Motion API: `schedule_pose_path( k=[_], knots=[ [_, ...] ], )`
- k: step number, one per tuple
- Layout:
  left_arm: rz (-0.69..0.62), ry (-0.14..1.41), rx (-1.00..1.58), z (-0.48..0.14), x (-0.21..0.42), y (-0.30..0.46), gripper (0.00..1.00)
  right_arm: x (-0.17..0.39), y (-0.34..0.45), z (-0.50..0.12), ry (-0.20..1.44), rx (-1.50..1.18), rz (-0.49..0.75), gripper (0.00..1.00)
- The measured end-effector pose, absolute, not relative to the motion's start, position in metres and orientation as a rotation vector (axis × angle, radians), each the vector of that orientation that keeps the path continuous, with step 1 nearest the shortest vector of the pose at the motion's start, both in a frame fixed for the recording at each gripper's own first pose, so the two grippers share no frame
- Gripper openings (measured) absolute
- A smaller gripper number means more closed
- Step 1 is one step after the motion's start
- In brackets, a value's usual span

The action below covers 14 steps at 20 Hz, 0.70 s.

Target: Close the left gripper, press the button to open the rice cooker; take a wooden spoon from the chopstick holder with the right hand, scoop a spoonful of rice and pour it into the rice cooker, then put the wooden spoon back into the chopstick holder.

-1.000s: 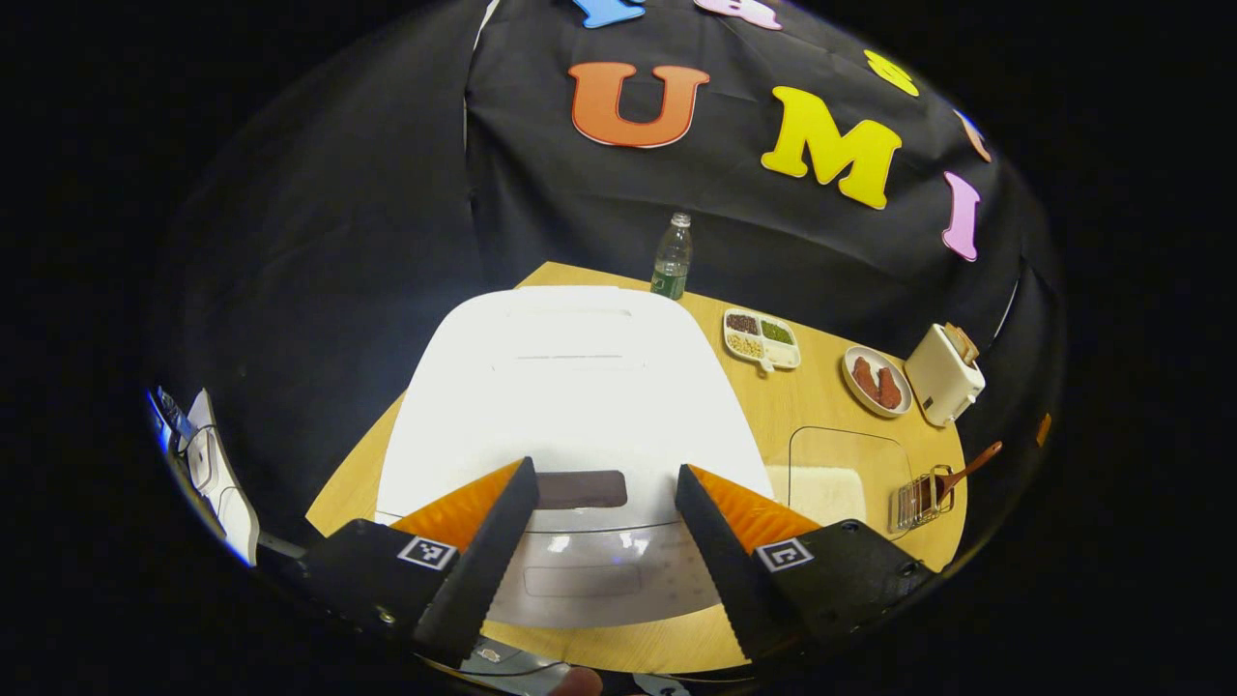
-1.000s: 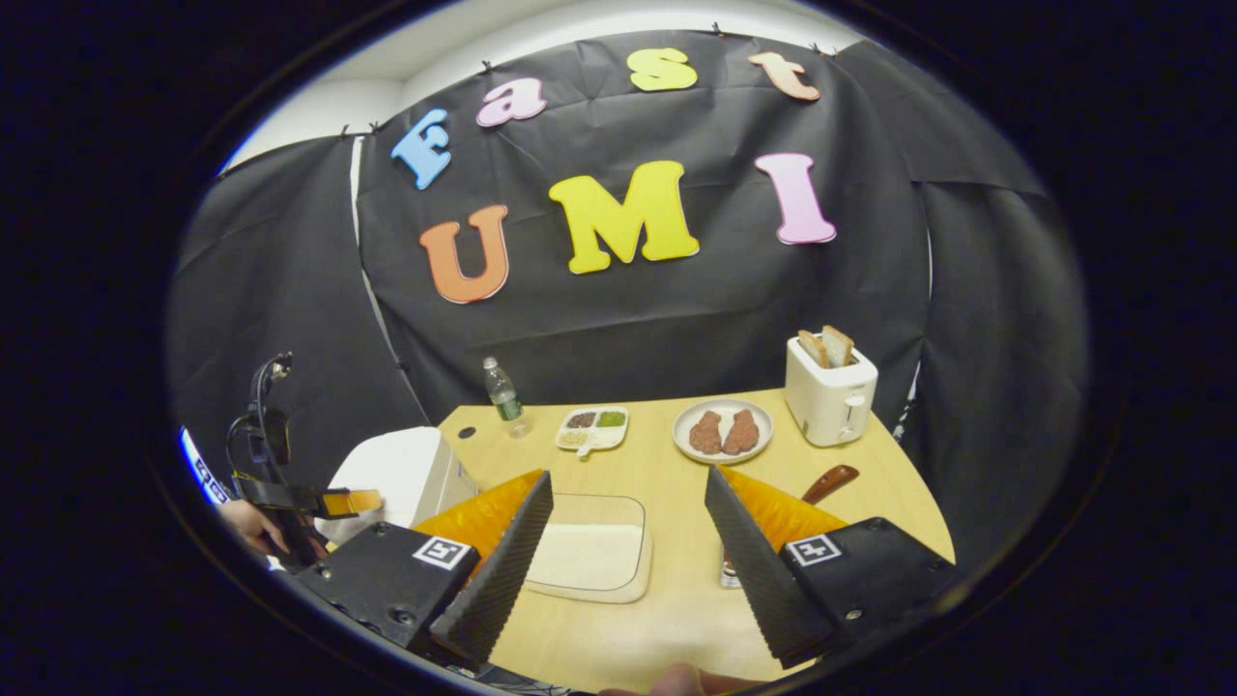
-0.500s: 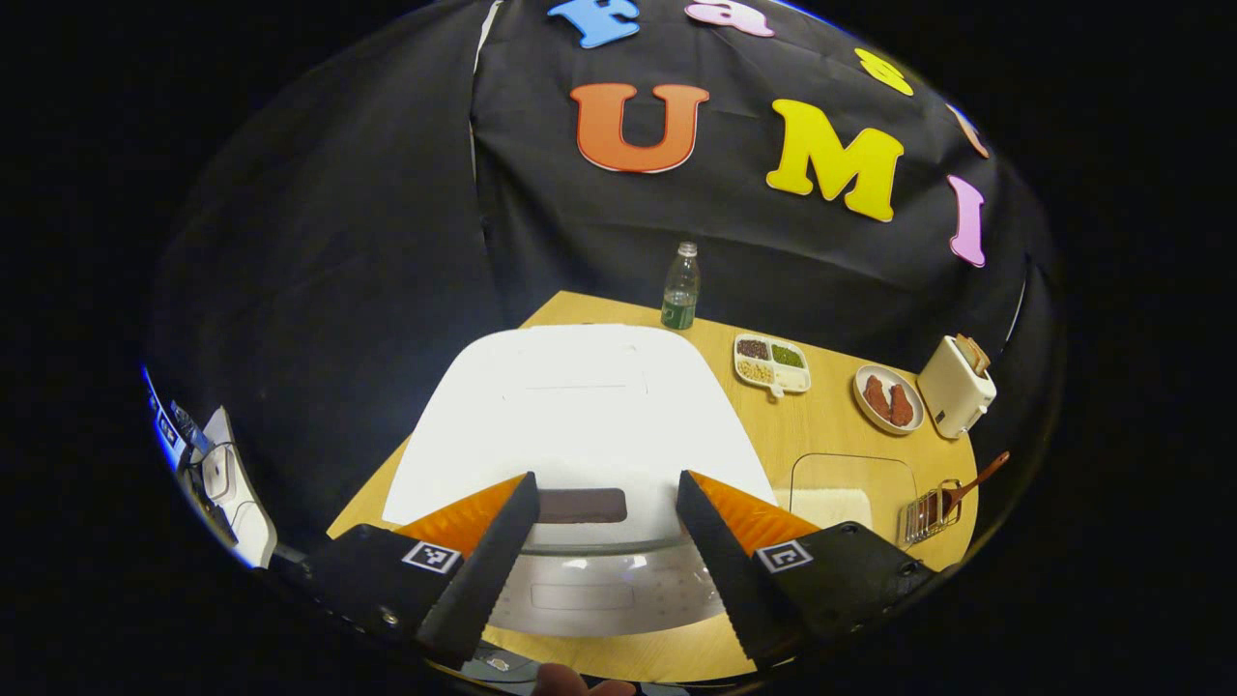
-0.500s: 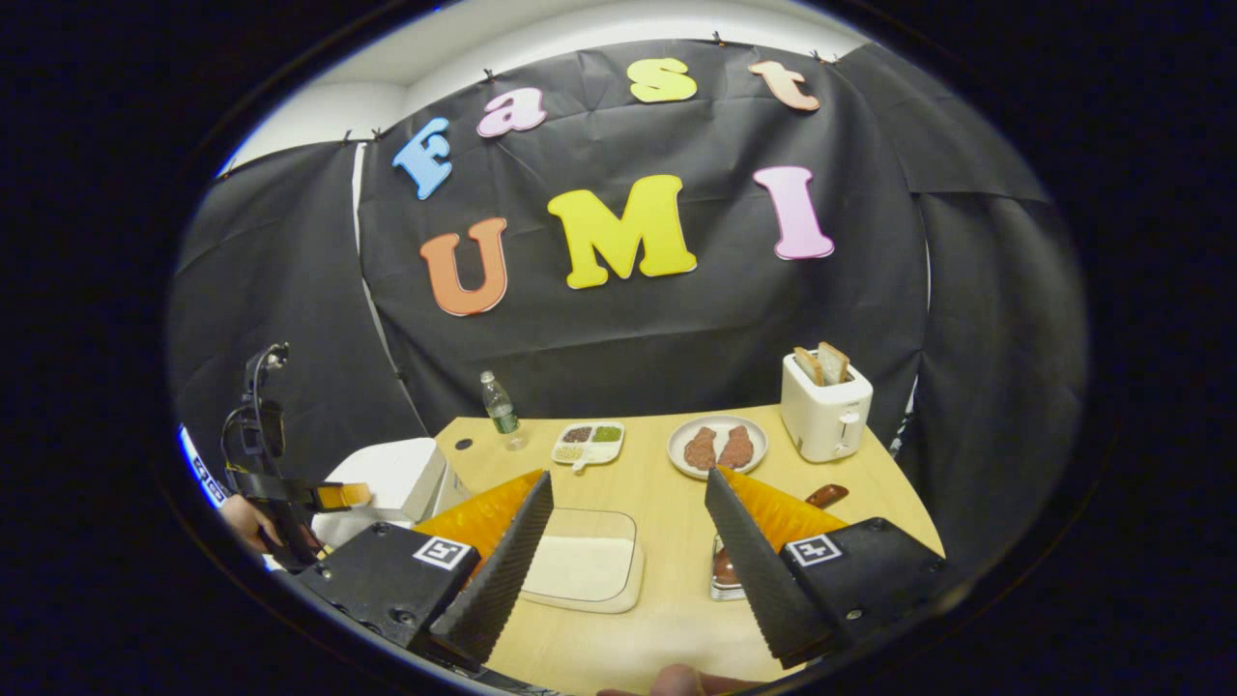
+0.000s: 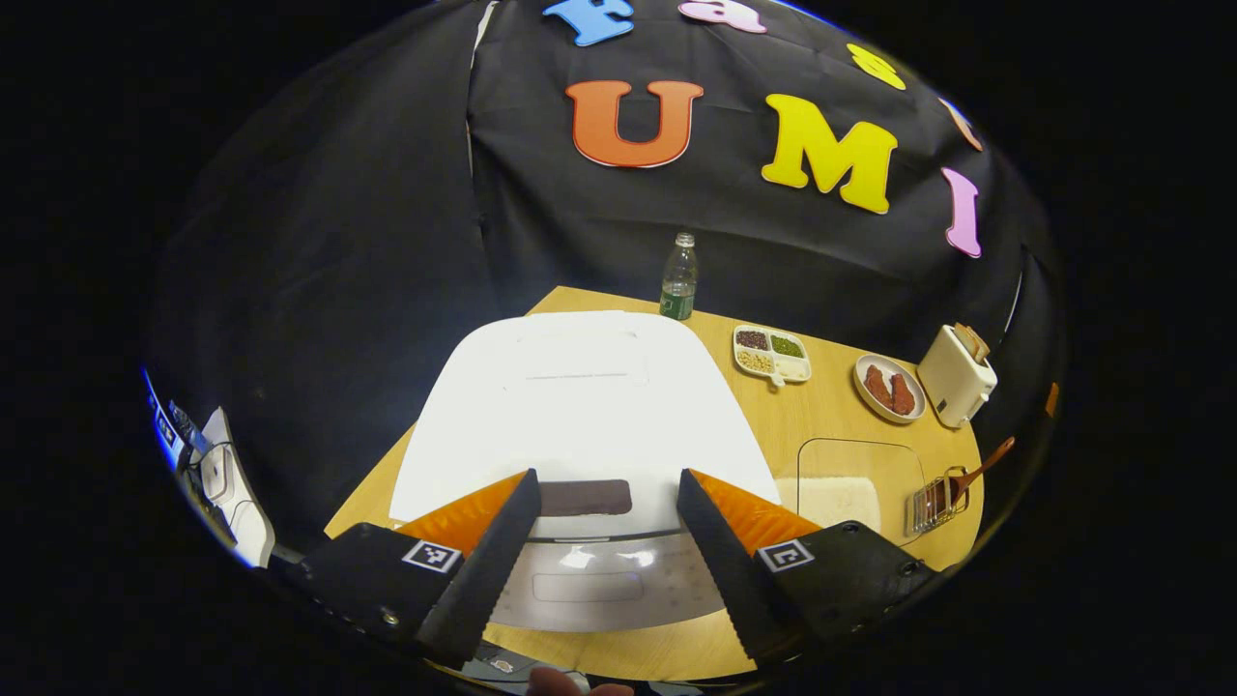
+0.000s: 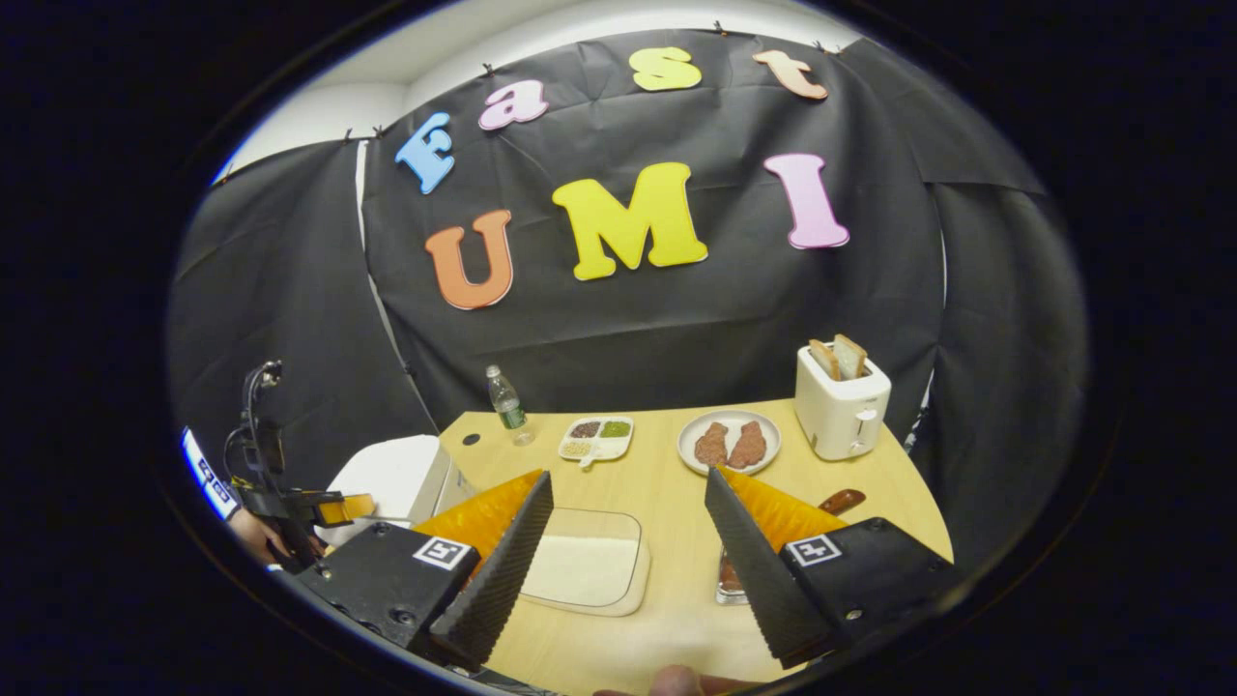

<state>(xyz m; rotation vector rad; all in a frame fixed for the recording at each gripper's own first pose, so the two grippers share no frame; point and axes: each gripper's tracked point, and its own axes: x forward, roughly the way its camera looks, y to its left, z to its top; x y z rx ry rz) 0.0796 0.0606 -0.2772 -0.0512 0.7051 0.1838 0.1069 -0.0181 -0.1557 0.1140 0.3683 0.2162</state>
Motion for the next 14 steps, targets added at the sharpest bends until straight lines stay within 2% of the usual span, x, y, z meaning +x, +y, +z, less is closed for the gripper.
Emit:
schedule_pose_path(
  k=[2,4,5,6,10,14],
  knots=[
    [0.189,0.680,-0.045,-0.275,0.078,0.061,0.97,0.108,-0.015,-0.160,0.382,0.105,0.225,1.00],
    [0.206,0.649,-0.024,-0.274,0.075,0.066,0.97,0.110,-0.012,-0.164,0.395,0.095,0.233,1.00],
    [0.214,0.620,-0.030,-0.271,0.076,0.069,0.97,0.110,-0.010,-0.166,0.404,0.090,0.238,0.96],
    [0.226,0.596,-0.037,-0.267,0.075,0.072,0.99,0.111,-0.008,-0.169,0.414,0.085,0.242,1.00],
    [0.242,0.659,-0.074,-0.281,0.070,0.084,0.99,0.115,0.008,-0.180,0.462,0.078,0.279,1.00],
    [0.195,0.702,-0.086,-0.287,0.070,0.084,1.00,0.121,0.025,-0.178,0.457,0.066,0.311,0.96]
  ],
)
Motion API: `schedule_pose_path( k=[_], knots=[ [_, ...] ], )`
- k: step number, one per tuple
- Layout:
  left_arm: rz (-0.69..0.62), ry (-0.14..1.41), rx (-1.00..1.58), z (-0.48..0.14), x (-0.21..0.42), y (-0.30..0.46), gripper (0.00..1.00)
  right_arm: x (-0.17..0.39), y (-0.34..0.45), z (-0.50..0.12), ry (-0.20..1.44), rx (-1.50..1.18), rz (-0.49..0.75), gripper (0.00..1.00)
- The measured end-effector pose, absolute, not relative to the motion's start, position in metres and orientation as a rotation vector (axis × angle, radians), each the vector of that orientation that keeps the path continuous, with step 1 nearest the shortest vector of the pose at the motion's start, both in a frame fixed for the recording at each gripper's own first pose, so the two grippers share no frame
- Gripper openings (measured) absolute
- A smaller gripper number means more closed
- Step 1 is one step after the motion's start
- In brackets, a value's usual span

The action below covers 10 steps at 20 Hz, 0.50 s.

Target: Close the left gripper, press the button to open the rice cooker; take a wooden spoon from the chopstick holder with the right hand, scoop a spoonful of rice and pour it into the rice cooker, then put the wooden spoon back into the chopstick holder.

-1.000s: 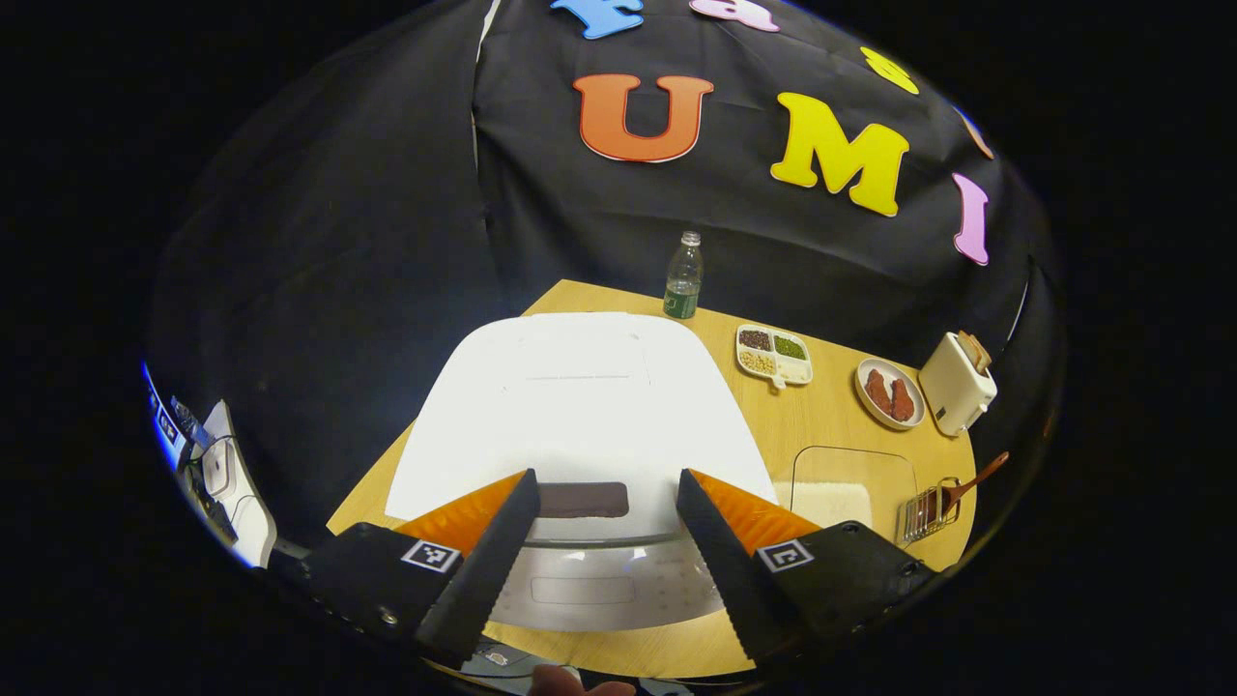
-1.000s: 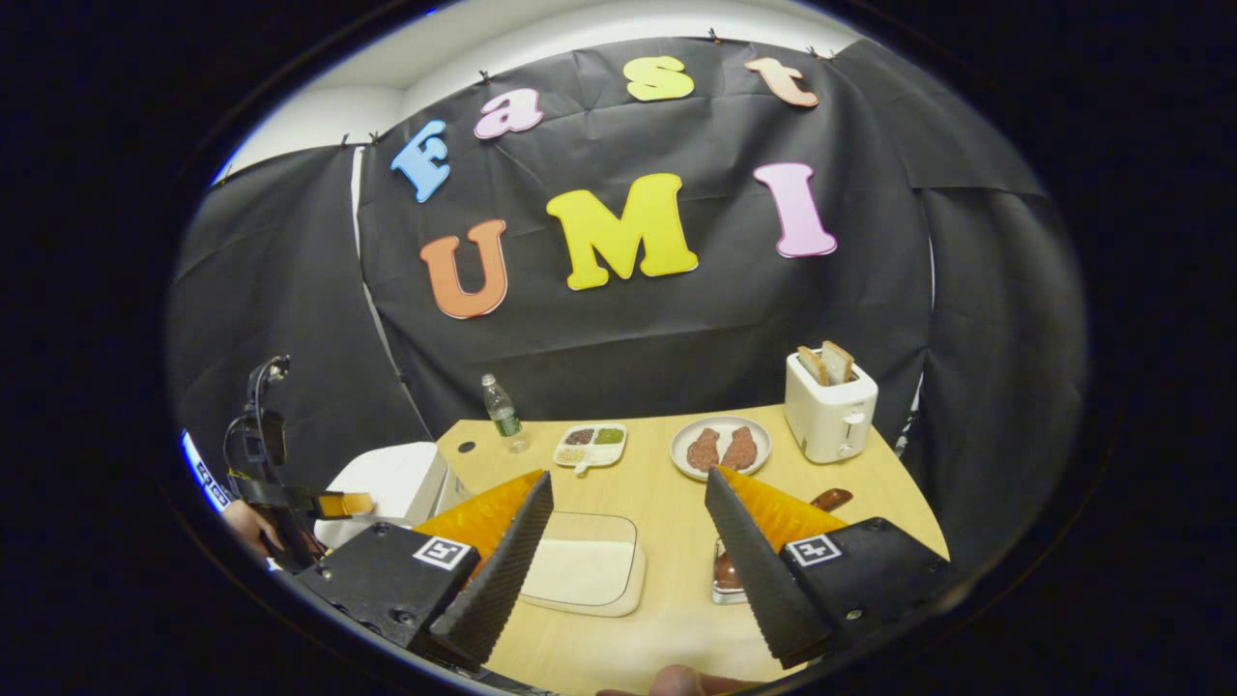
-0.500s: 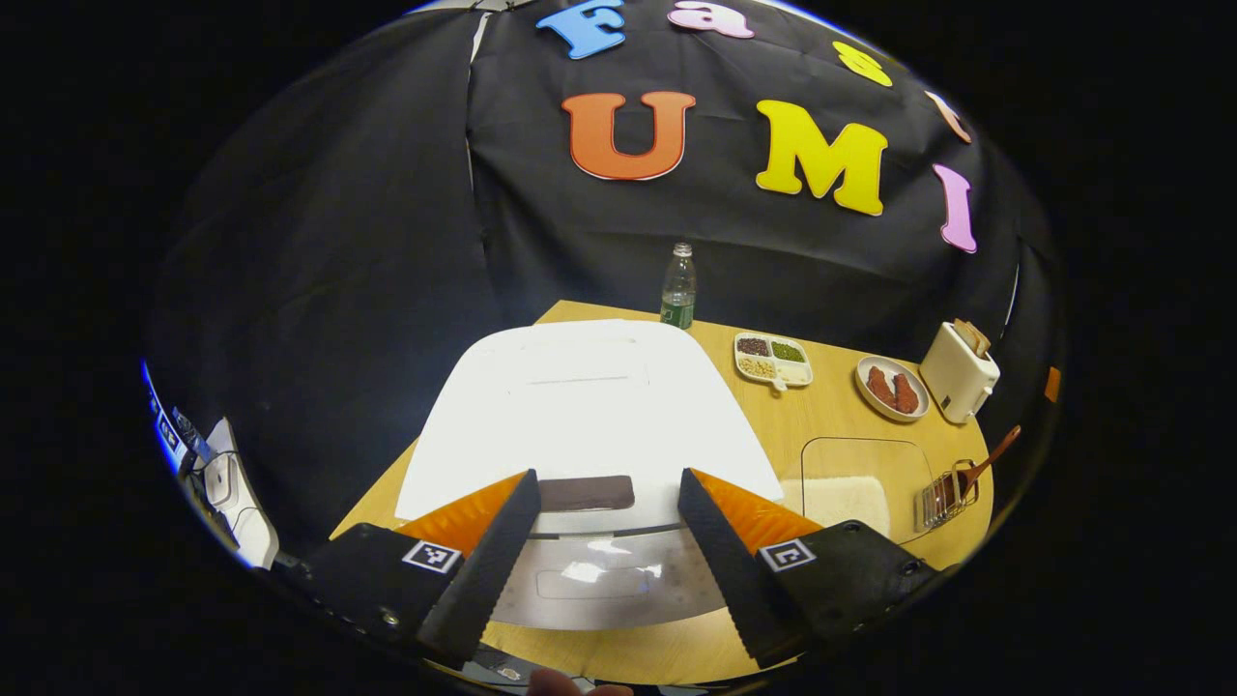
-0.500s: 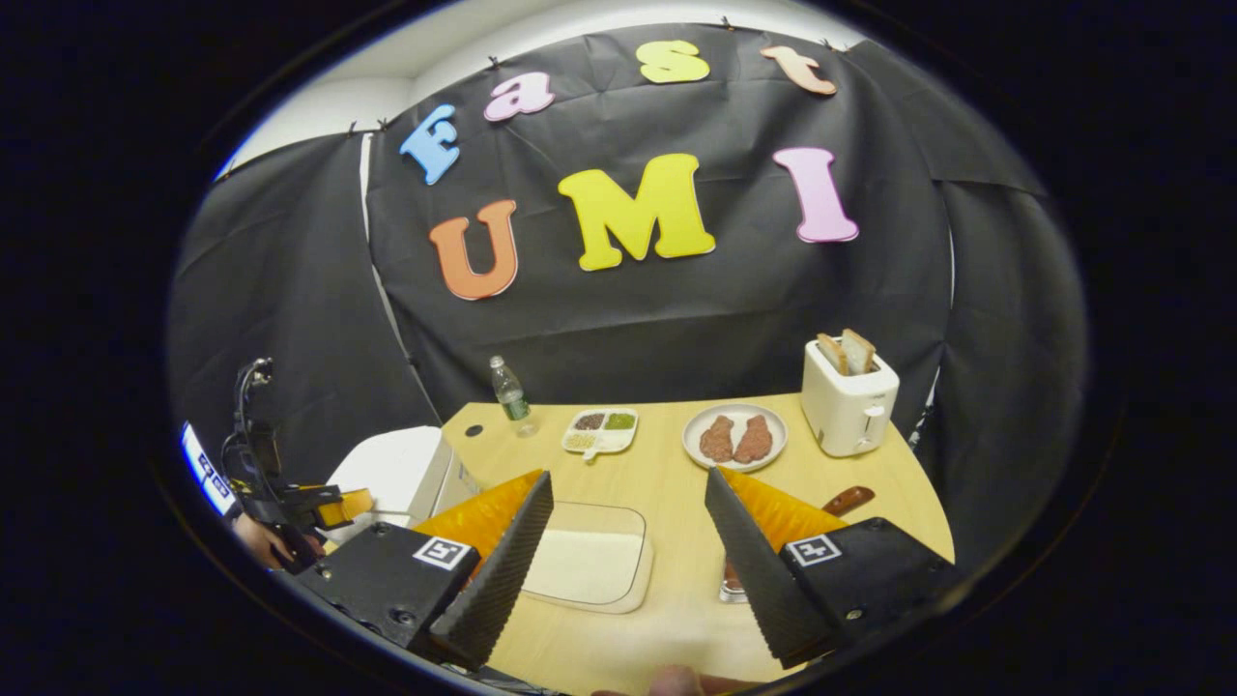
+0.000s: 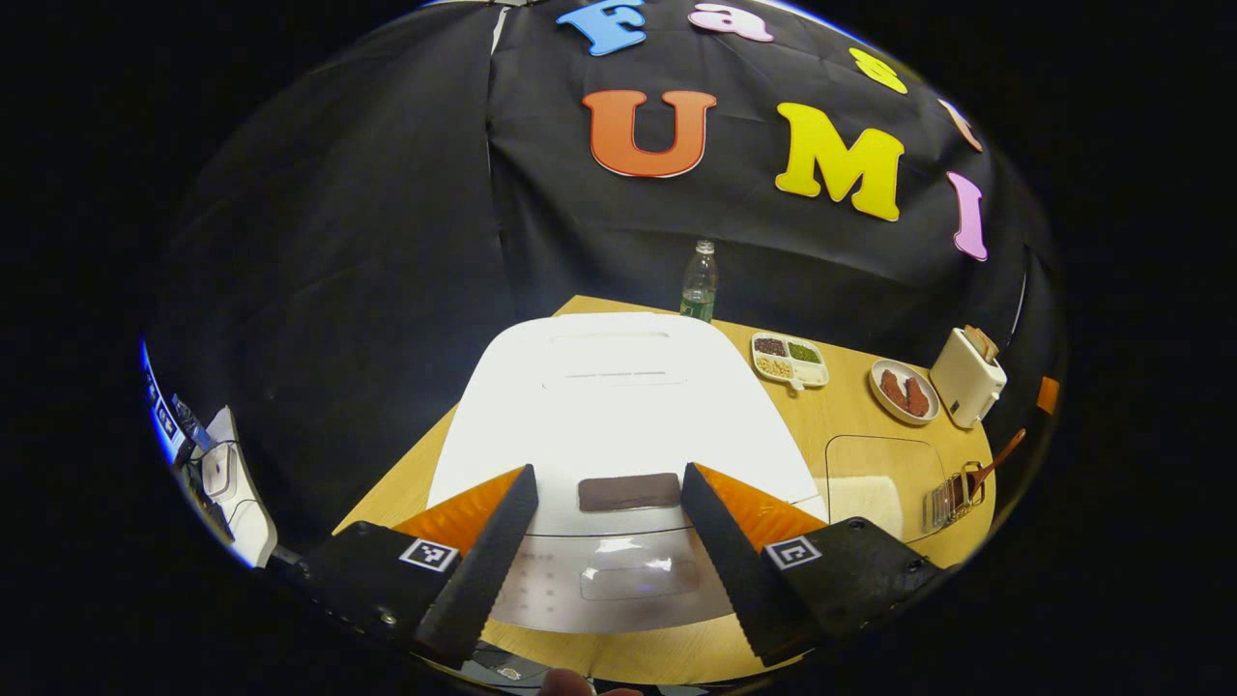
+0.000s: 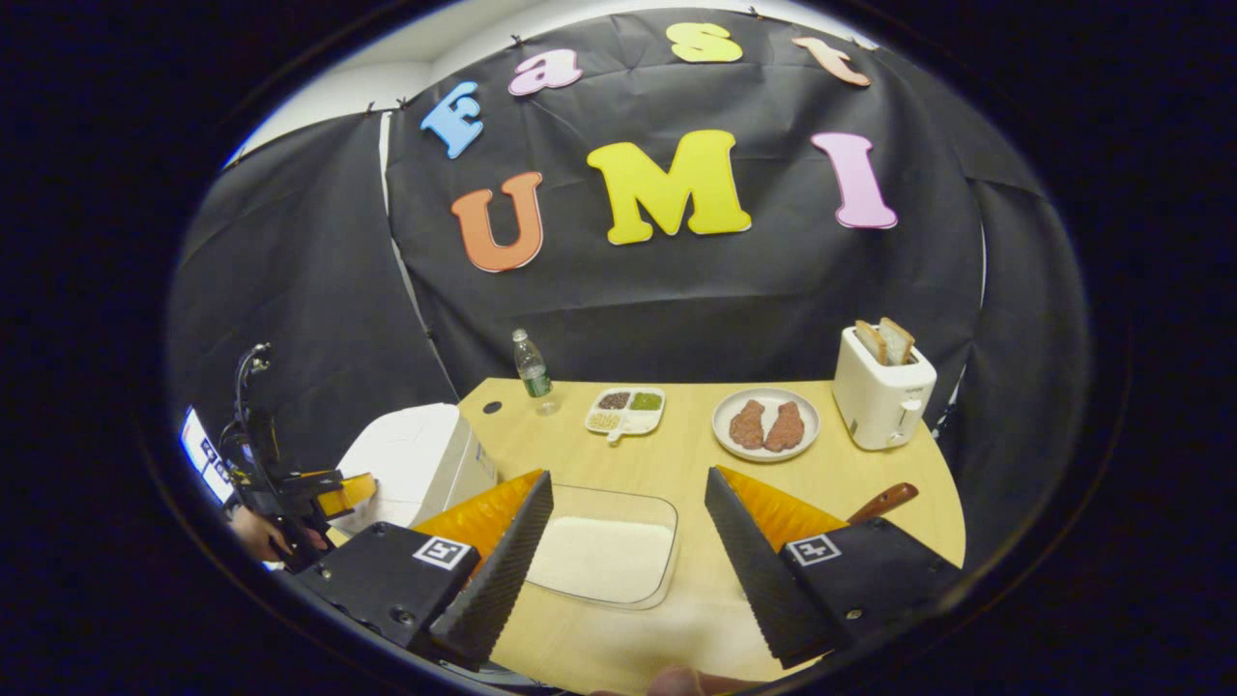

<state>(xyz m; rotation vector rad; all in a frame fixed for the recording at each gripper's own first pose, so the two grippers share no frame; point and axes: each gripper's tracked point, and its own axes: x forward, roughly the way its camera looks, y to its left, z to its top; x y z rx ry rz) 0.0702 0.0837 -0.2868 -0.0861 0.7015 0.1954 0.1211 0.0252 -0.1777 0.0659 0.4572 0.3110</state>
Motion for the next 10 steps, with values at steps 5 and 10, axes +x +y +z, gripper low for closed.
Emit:
schedule_pose_path(
  k=[5,10],
  knots=[
    [0.168,0.643,-0.066,-0.282,0.077,0.084,1.00,0.124,0.042,-0.175,0.462,0.061,0.351,1.00],
    [0.215,0.615,-0.015,-0.271,0.079,0.088,0.98,0.130,0.038,-0.159,0.420,0.057,0.360,1.00]
  ],
)
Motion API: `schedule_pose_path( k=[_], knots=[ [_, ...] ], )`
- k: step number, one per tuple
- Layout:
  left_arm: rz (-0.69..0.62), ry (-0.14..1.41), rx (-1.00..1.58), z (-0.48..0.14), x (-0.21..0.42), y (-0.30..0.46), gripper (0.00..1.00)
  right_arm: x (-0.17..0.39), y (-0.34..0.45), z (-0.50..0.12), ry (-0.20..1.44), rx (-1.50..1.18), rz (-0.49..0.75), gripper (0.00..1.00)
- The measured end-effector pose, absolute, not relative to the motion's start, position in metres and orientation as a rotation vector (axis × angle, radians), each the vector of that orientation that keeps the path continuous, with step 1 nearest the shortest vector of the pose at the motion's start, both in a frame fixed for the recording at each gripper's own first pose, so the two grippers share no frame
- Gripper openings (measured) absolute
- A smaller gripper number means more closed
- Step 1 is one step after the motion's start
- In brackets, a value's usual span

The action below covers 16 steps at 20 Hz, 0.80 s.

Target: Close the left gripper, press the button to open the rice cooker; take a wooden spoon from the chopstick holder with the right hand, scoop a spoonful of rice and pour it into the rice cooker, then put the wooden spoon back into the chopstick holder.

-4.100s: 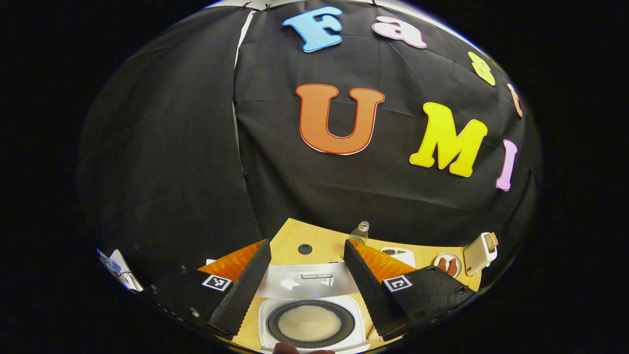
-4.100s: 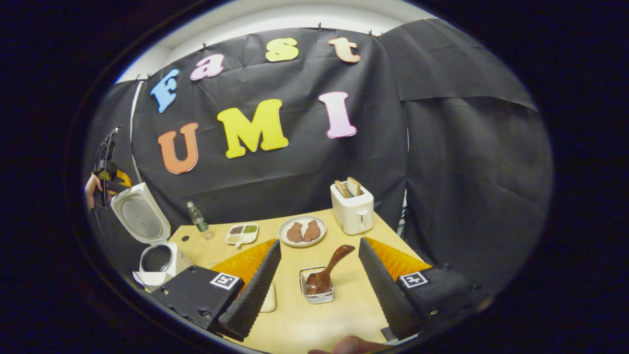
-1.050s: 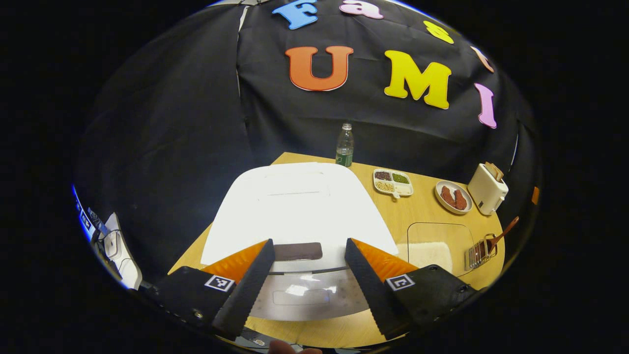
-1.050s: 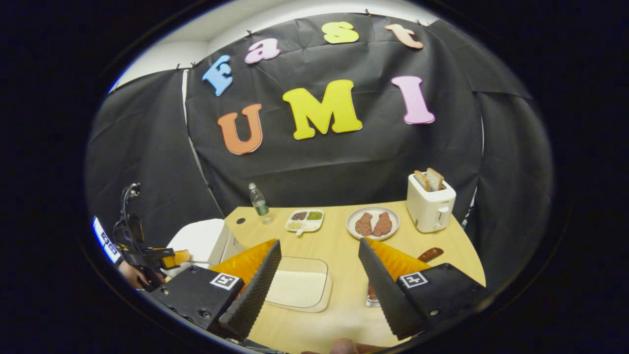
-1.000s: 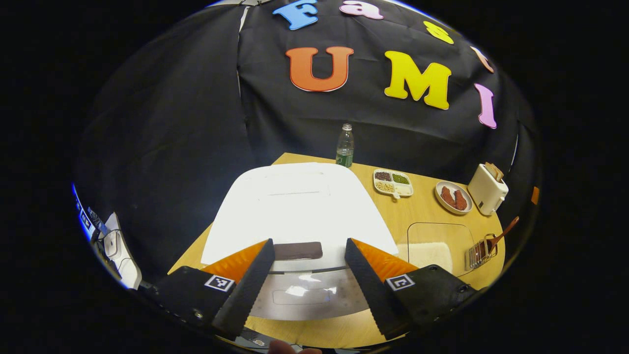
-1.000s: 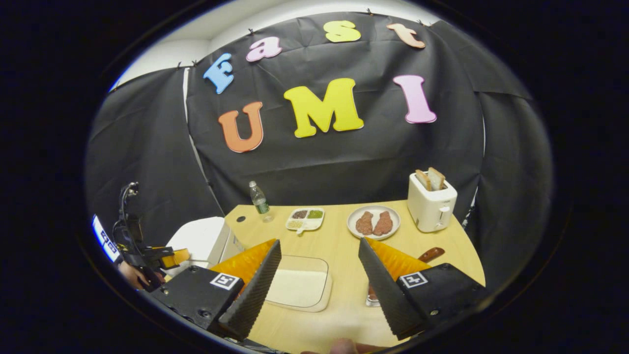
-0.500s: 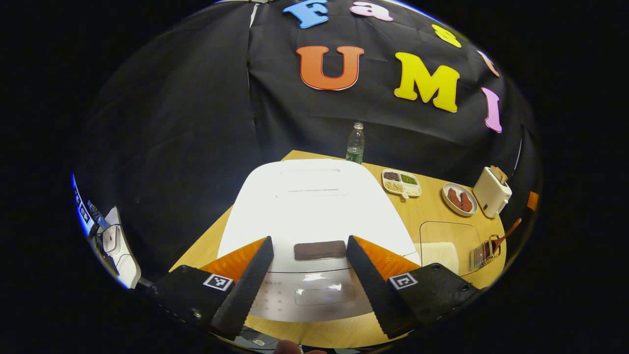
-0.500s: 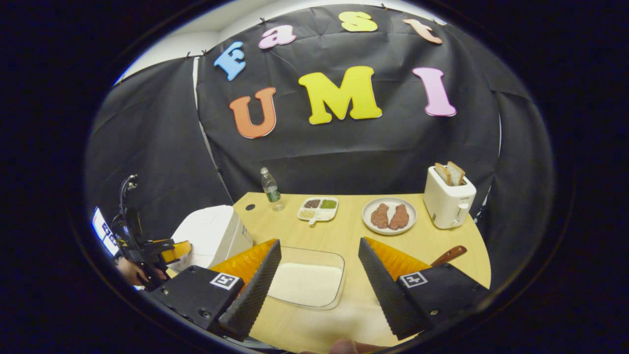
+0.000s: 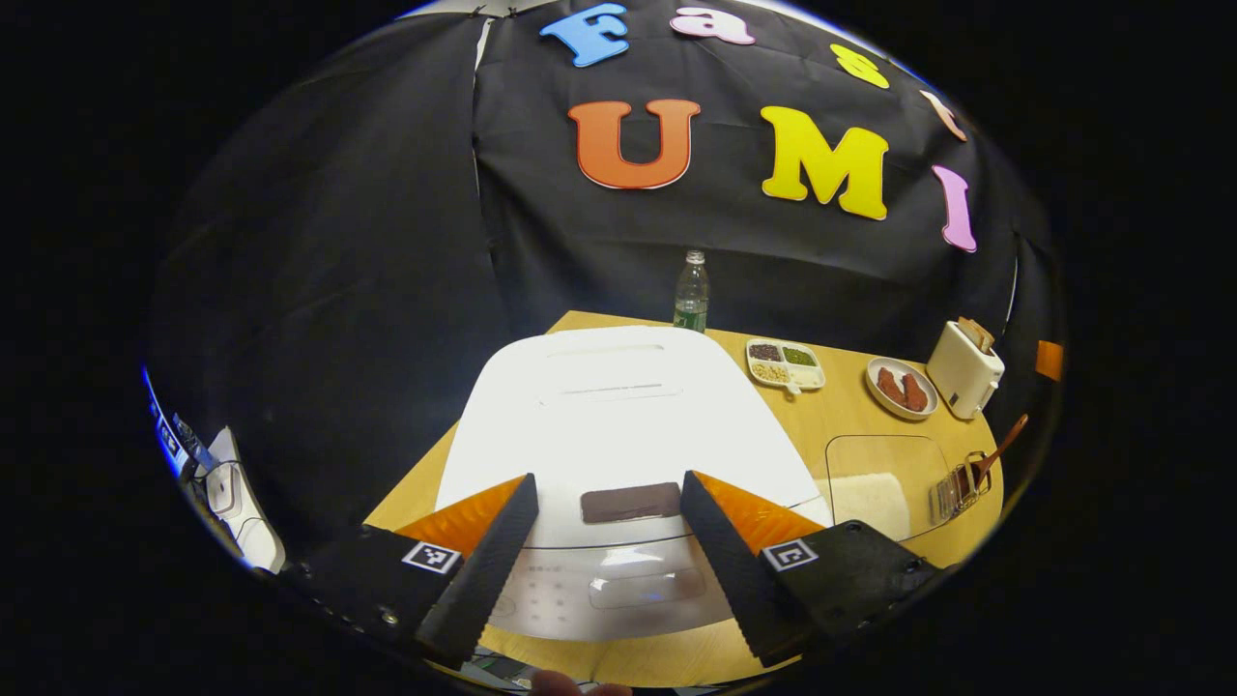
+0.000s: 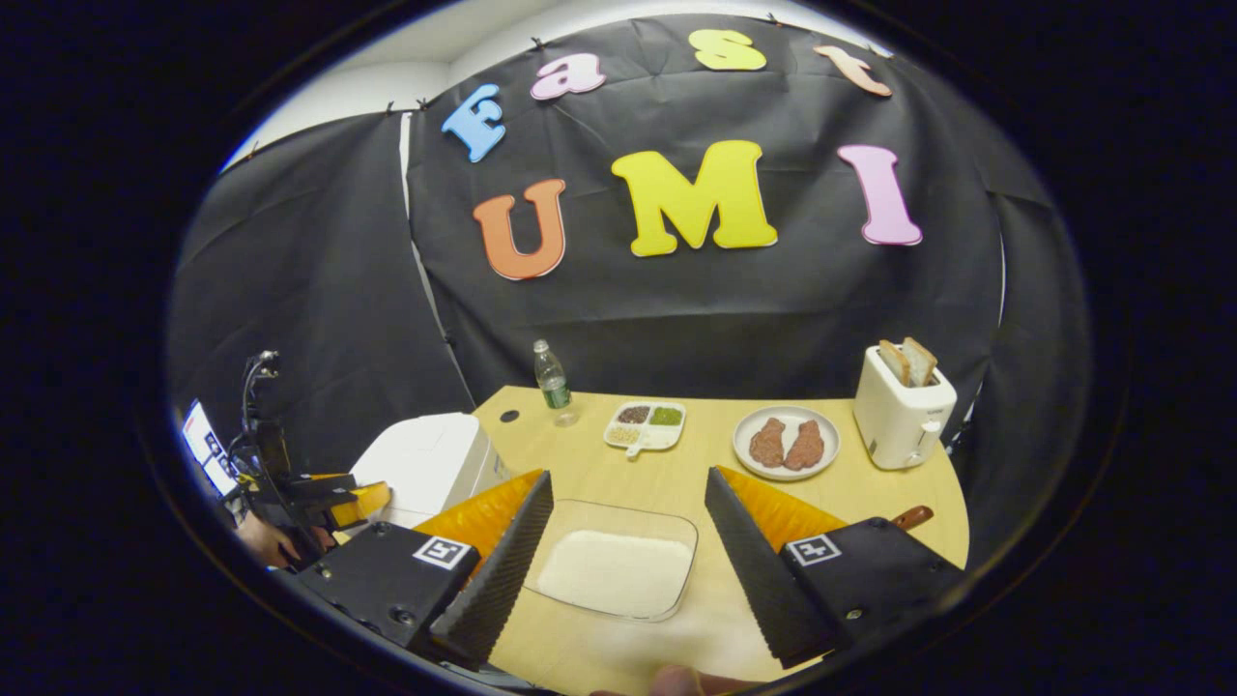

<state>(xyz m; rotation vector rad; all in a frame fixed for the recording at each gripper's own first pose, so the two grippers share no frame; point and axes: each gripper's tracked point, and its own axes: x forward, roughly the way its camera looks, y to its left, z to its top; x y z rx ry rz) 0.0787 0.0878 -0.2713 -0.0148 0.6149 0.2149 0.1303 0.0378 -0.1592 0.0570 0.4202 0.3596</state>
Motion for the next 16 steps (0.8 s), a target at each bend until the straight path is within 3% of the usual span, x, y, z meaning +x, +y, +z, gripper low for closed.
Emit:
schedule_pose_path(
  k=[1,2,8,11,14,16],
  knots=[
    [0.224,0.596,-0.009,-0.265,0.079,0.088,0.97,0.131,0.035,-0.158,0.414,0.060,0.361,0.96],
    [0.229,0.577,-0.006,-0.258,0.079,0.087,0.97,0.133,0.034,-0.155,0.407,0.061,0.361,1.00],
    [0.237,0.384,-0.062,-0.173,0.073,0.085,0.96,0.128,0.022,-0.117,0.285,0.055,0.303,0.96],
    [0.209,0.259,-0.075,-0.116,0.061,0.087,0.96,0.100,0.024,-0.092,0.196,0.046,0.257,1.00],
    [0.150,0.181,-0.090,-0.068,0.025,0.078,0.95,0.054,0.023,-0.069,0.143,0.044,0.190,0.96],
    [0.128,0.136,-0.059,-0.045,-0.003,0.077,0.95,0.021,0.024,-0.049,0.093,0.054,0.153,1.00]
  ],
)
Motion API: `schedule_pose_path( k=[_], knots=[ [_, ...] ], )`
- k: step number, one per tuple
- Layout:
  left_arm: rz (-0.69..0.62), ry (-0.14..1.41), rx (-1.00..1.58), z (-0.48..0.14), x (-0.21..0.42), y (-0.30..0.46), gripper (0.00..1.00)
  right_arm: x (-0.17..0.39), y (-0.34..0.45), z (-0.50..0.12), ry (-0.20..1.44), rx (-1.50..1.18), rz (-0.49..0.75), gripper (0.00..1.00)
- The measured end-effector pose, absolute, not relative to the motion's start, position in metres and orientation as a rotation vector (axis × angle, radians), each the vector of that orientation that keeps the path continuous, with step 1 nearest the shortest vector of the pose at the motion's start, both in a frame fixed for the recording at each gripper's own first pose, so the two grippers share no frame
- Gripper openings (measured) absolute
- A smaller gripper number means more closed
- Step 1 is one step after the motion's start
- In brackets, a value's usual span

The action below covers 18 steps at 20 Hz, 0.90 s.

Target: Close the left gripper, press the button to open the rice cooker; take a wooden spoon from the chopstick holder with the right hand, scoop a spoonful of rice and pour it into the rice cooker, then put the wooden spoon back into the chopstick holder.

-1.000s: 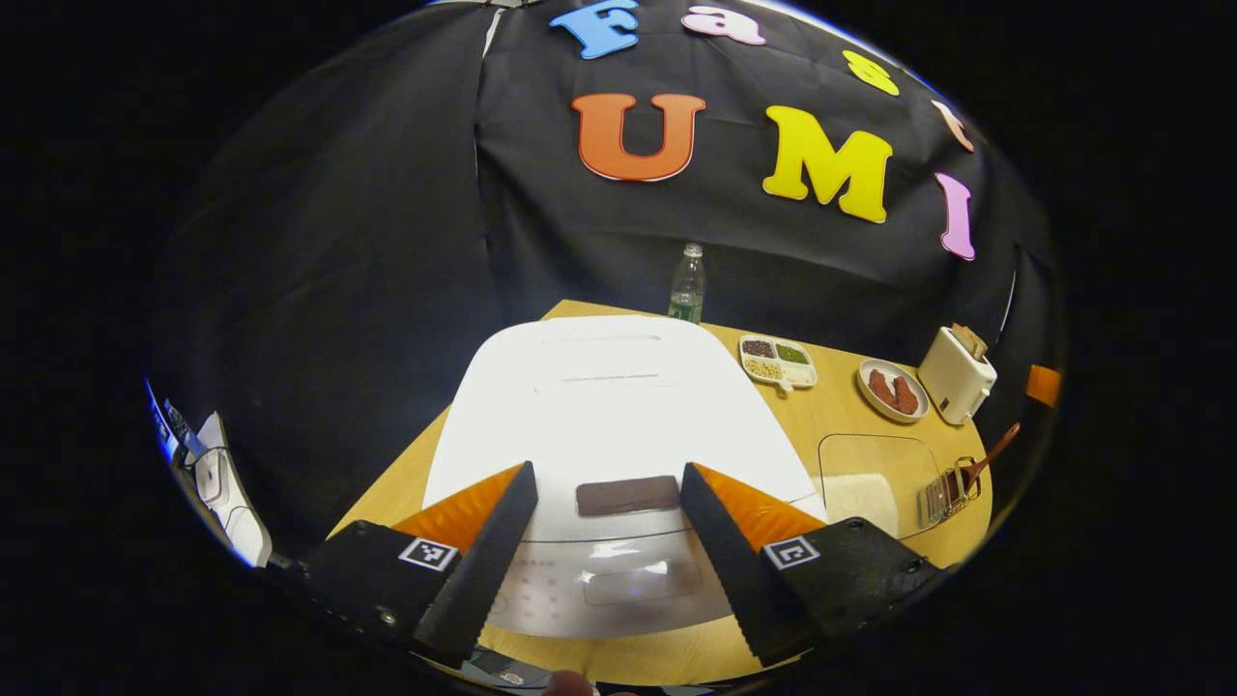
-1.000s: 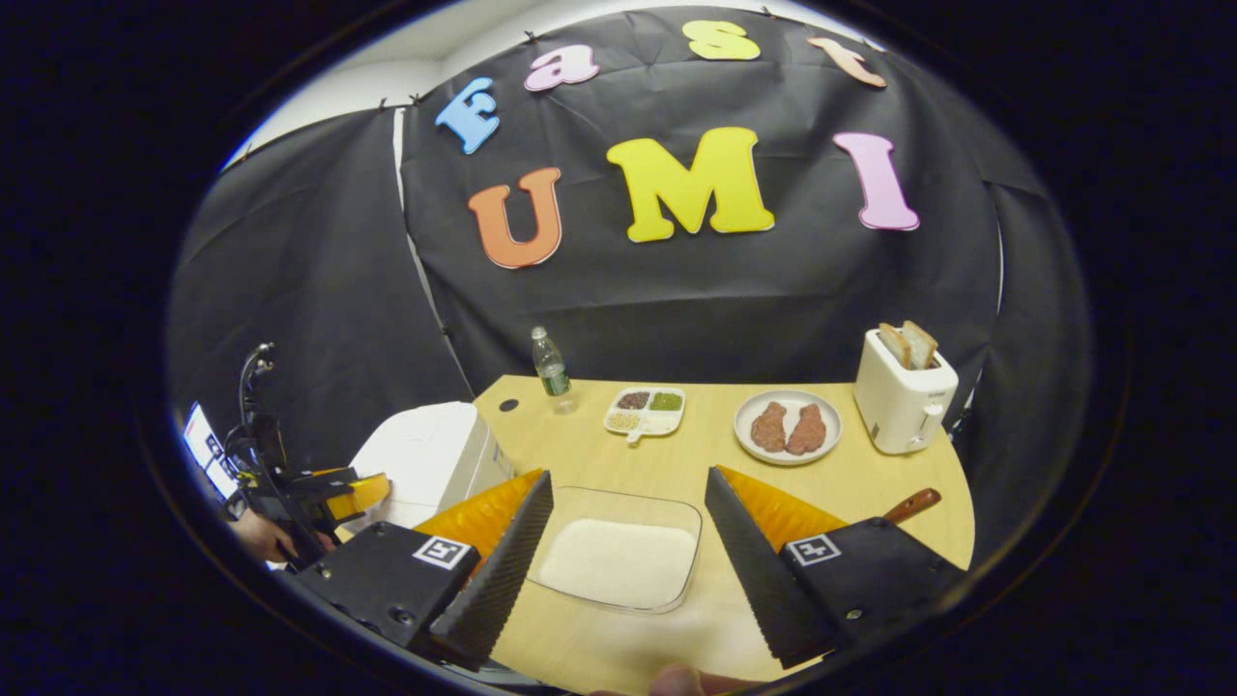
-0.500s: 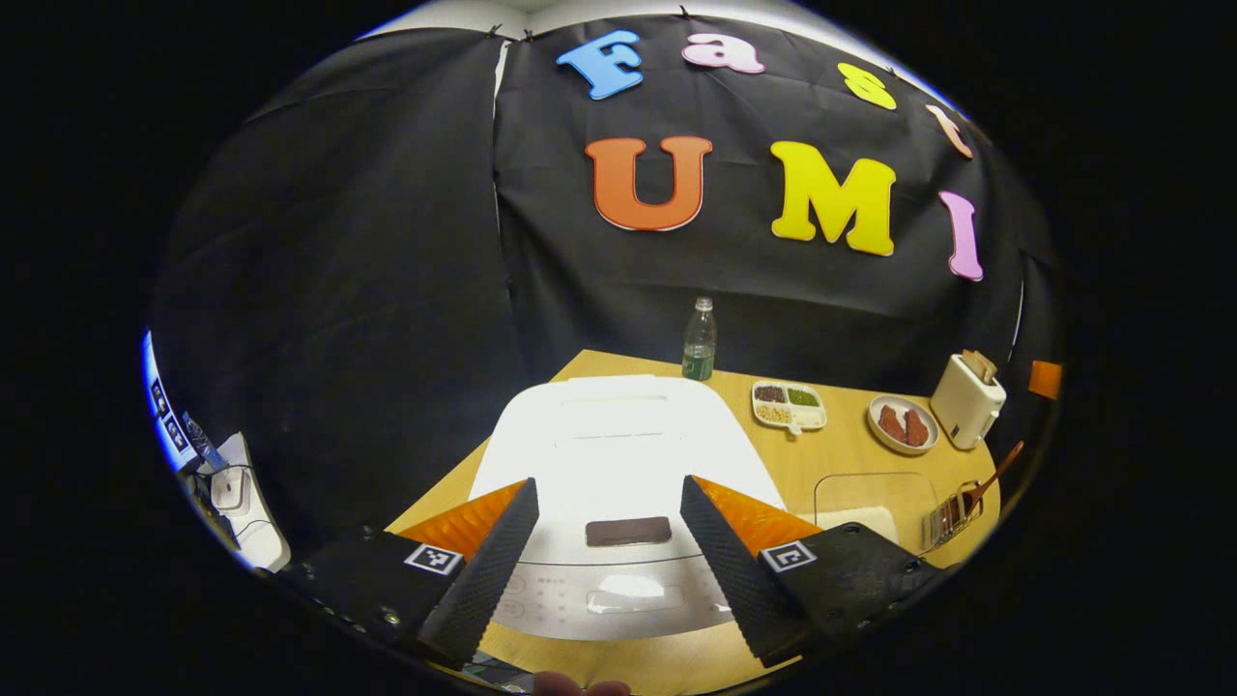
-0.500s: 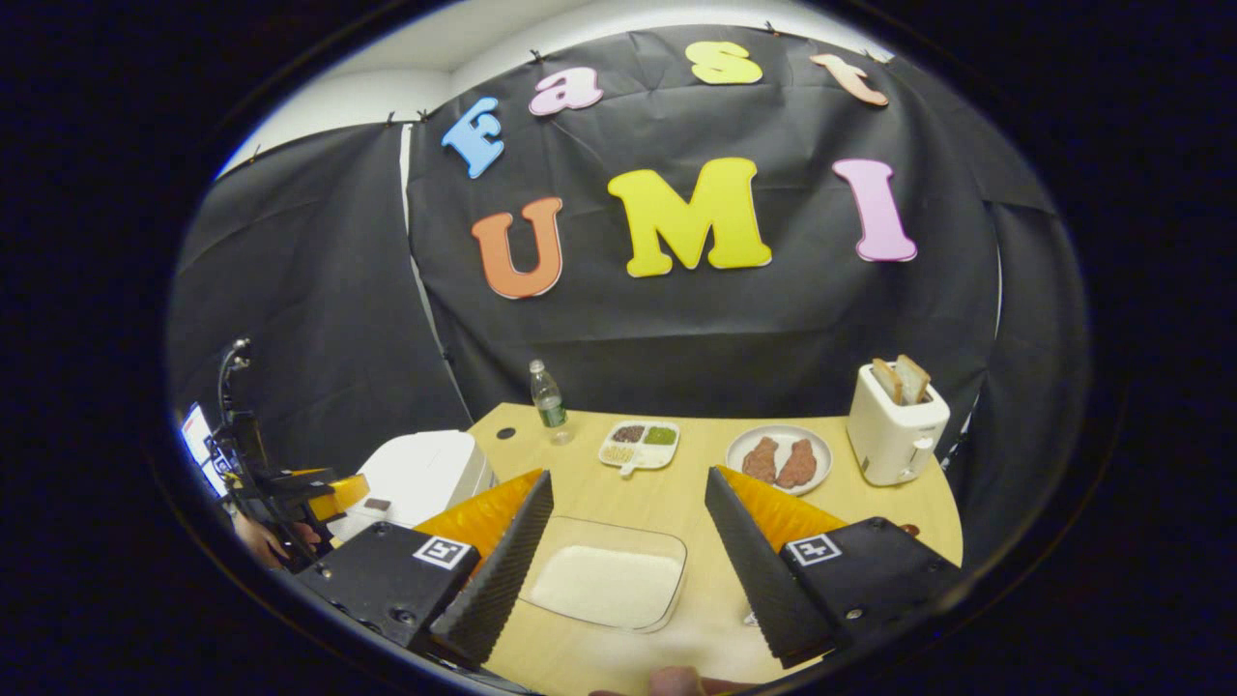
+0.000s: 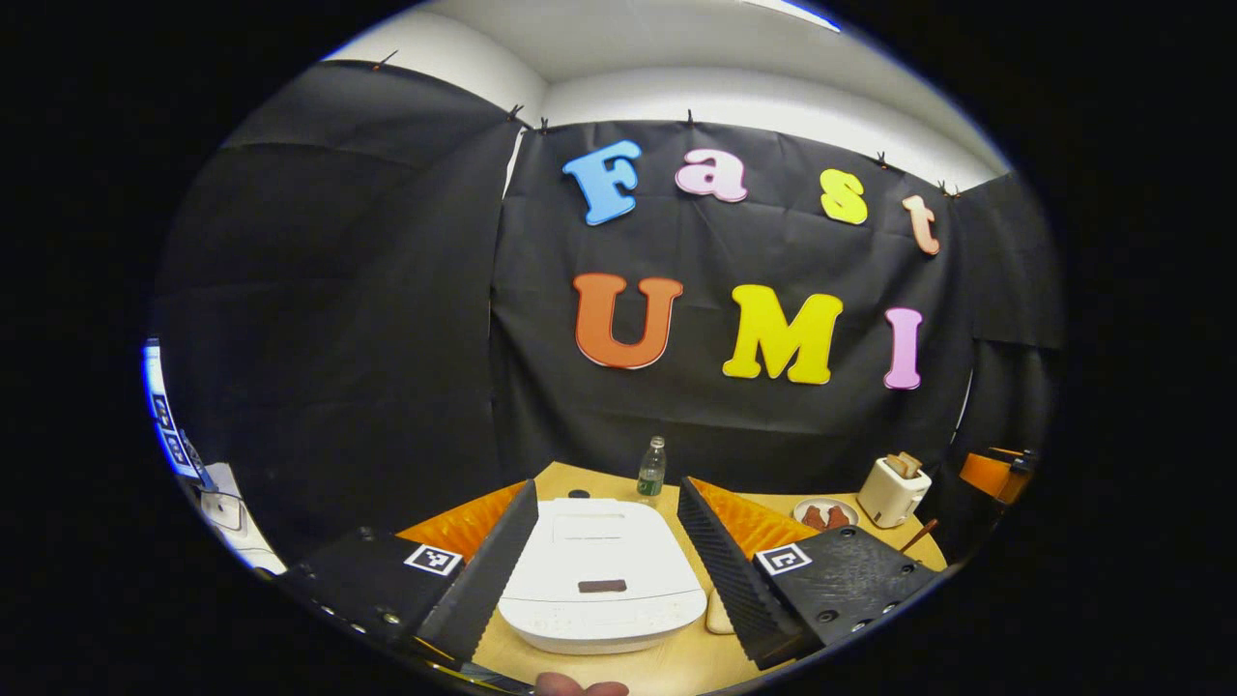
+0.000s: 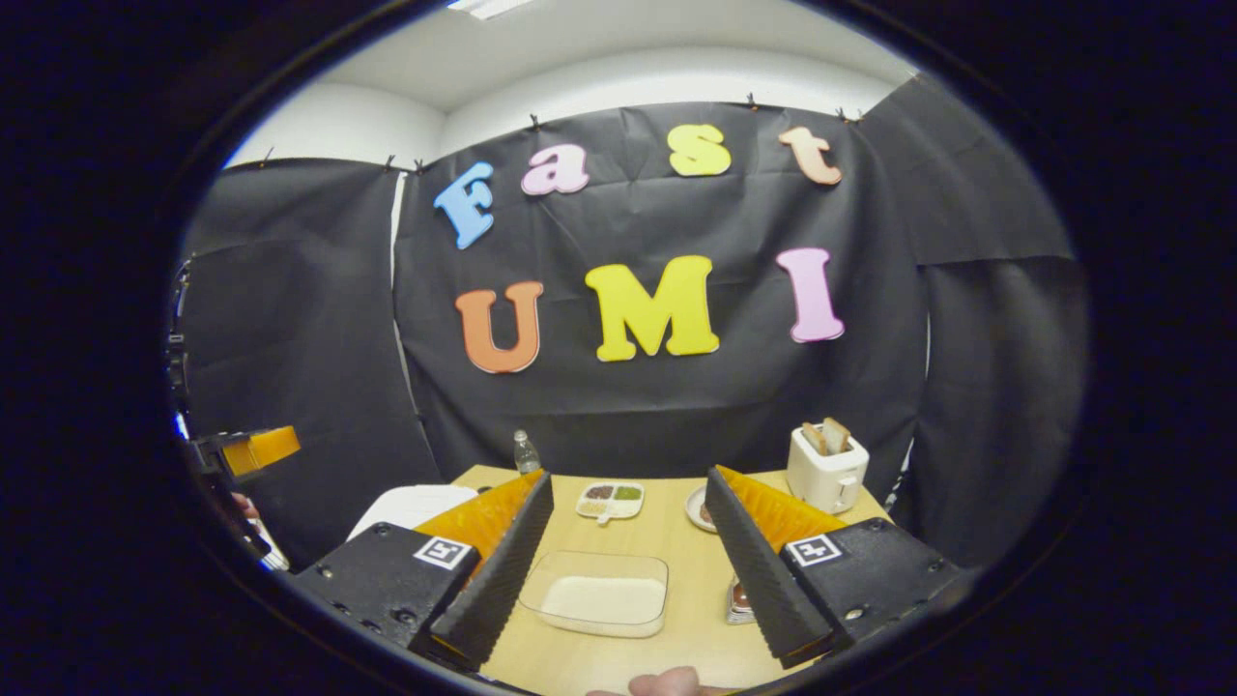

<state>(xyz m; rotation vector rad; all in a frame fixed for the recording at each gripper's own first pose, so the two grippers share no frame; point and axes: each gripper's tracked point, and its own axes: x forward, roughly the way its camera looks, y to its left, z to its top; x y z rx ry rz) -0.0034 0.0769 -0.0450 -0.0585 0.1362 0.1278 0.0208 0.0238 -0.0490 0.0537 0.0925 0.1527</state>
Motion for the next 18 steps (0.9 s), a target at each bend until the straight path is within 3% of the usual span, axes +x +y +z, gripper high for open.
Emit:
schedule_pose_path(
  k=[2,4,5,6,9,10,11,16,18],
  knots=[
    [0.090,0.106,-0.060,-0.029,-0.031,0.064,0.95,-0.015,0.016,-0.038,0.059,0.045,0.110,0.96],
    [0.064,0.097,-0.054,-0.022,-0.056,0.054,0.96,-0.050,0.011,-0.027,0.027,0.038,0.071,1.00],
    [0.059,0.083,-0.043,-0.019,-0.067,0.051,0.96,-0.065,0.007,-0.023,0.015,0.029,0.049,0.96],
    [0.054,0.074,-0.034,-0.016,-0.078,0.047,0.96,-0.077,0.003,-0.022,0.011,0.021,0.030,1.00],
    [0.031,0.064,-0.035,-0.012,-0.104,0.029,0.96,-0.110,0.004,-0.022,0.012,0.034,0.007,0.96],
    [0.026,0.060,-0.038,-0.009,-0.111,0.026,1.00,-0.116,0.004,-0.023,0.011,0.041,0.003,1.00],
    [0.022,0.055,-0.040,-0.008,-0.116,0.022,0.96,-0.122,0.006,-0.024,0.015,0.050,0.004,1.00],
    [0.010,0.049,-0.031,-0.006,-0.124,0.010,0.96,-0.122,0.009,-0.023,0.016,0.042,0.009,0.96],
    [0.019,0.056,-0.030,-0.006,-0.122,0.010,0.96,-0.123,0.009,-0.022,0.018,0.040,0.013,1.00]
  ],
)
